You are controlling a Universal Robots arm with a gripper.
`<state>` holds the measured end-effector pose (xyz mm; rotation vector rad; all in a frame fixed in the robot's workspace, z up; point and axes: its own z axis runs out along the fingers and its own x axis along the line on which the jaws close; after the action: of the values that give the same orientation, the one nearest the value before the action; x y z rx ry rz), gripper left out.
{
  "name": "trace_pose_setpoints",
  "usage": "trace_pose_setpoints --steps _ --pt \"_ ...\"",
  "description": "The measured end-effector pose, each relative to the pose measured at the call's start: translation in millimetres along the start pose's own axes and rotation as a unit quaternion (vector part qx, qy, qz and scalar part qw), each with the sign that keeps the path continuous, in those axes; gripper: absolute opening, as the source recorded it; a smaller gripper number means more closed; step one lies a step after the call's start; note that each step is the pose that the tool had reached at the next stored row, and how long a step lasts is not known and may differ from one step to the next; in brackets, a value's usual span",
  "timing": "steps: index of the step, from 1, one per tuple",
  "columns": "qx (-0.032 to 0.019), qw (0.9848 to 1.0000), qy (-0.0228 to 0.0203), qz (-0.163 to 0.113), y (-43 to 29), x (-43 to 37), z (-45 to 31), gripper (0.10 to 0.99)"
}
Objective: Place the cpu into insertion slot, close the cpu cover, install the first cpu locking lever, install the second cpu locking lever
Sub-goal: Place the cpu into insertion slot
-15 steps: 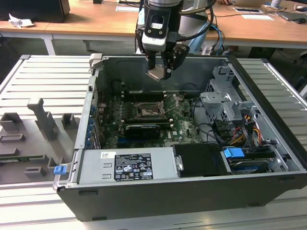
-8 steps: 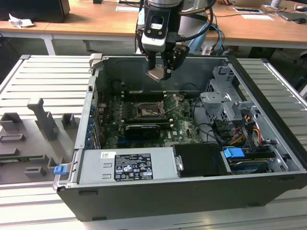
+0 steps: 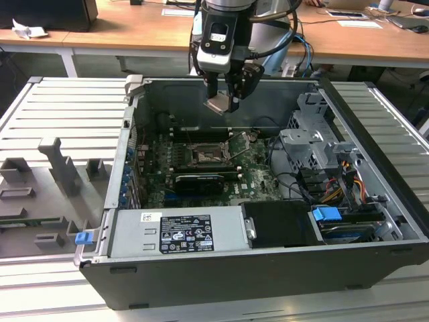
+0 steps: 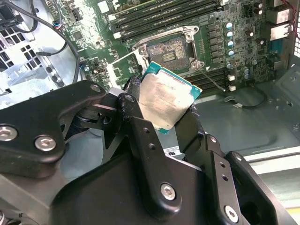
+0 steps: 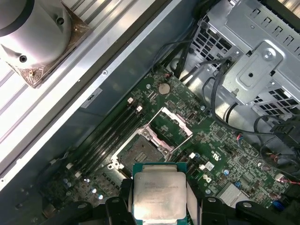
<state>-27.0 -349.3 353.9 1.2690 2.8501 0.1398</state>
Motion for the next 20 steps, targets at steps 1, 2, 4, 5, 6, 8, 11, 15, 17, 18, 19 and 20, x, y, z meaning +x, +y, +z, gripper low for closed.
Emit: trace_pose_setpoints --steps 1,2,4,5,6,8,11,15,17,18,19,20 --pt "0.0 1.0 0.0 0.001 0.0 0.0 0.2 0.541" --pt "0.0 1.0 -0.0001 0.002 0.0 0.0 0.4 0.541" --pt "0.0001 1.0 -0.001 0.008 -0.1 0.0 1.3 0.541" --pt "0.0002 0.9999 -0.0018 0.014 -0.2 0.0 1.8 0.541" --pt "0.0001 0.9998 -0.0022 0.019 -0.2 0.0 2.2 0.541" --pt "-0.0001 0.9994 -0.0037 0.035 -0.3 0.0 3.1 0.541" --pt "-0.0005 0.9984 -0.0056 0.057 -0.4 -0.1 4.6 0.541" --pt "-0.0013 0.9944 -0.0101 0.105 -0.7 -0.2 7.4 0.541" --pt "-0.0015 0.9941 -0.0103 0.108 -0.7 -0.2 8.0 0.541" --pt "-0.0012 0.994 -0.0102 0.109 -0.7 -0.2 8.3 0.541" --pt "-0.0009 0.9939 -0.01 0.109 -0.8 -0.1 8.6 0.541" --pt "-0.0006 0.9939 -0.0099 0.11 -0.9 -0.1 8.9 0.541"
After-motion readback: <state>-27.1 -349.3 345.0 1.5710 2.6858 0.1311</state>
